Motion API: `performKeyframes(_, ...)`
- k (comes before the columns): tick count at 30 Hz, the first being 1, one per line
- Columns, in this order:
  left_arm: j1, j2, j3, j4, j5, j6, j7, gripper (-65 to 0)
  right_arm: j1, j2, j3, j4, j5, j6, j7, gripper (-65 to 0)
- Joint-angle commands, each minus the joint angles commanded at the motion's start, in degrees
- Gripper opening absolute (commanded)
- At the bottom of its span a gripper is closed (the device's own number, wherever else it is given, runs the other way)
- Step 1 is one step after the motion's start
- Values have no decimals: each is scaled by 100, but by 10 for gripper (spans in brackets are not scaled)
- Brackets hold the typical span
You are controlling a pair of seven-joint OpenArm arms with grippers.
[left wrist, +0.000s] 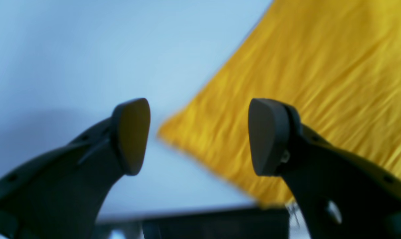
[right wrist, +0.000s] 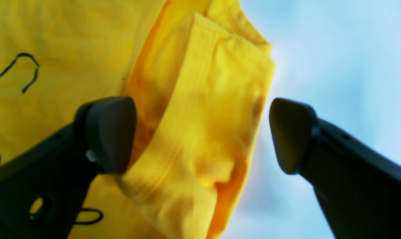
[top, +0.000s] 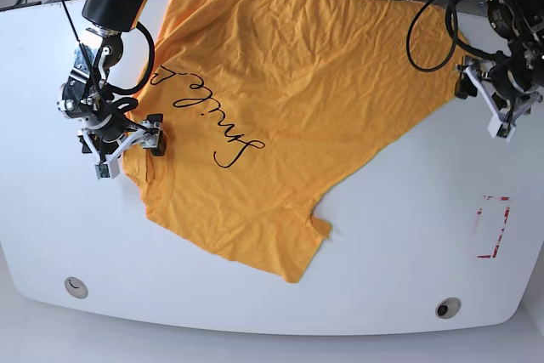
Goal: Layout the t-shirt on the table in an organized manner, then fold the t-shirt properly
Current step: 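Move the left gripper to the shirt shoulder and grasp it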
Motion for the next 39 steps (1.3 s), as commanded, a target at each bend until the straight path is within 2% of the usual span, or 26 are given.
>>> performKeyframes(5, 404, 0, -624, -299, 0, 0, 0, -214, 0, 0, 0, 0, 0, 0, 0, -43)
performKeyframes(9, 615, 0, -712, -659, -9, 0, 0, -215, -9, 0, 0, 0, 0, 0, 0, -43)
performKeyframes(20, 703, 123, -598, -949, -35, 0, -154, -215, -35, 0, 0, 0, 44, 0, -9, -43)
performKeyframes(29, 703, 237, -167, -958, -492, 0, -154, -215, -35, 0, 0, 0, 44, 0, -9, -43)
performKeyframes(39, 580, 580, -9, -967, -448, 0, -154, -215, -26, 0, 0, 0, 53, 0, -9, -43)
